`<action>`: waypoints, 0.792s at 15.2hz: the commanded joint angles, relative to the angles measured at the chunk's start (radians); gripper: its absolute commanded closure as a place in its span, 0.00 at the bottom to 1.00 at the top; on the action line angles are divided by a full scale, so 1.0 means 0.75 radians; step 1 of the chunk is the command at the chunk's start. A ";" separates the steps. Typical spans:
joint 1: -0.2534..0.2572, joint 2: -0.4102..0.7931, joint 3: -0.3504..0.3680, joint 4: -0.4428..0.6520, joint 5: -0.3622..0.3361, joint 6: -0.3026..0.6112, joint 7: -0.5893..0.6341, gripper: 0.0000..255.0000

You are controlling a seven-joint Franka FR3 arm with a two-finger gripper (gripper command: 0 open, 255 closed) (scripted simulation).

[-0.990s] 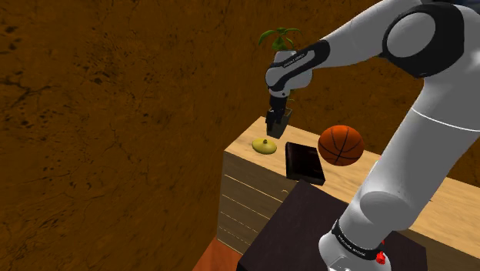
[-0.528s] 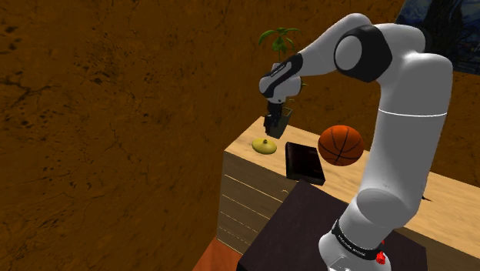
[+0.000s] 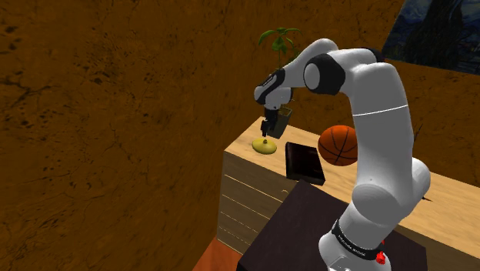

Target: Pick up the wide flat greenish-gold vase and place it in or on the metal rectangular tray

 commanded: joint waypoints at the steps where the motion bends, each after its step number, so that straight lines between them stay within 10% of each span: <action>1: -0.021 0.050 0.010 0.035 0.016 0.013 -0.015 0.00; 12: -0.036 0.123 0.031 0.026 0.042 0.094 -0.031 0.00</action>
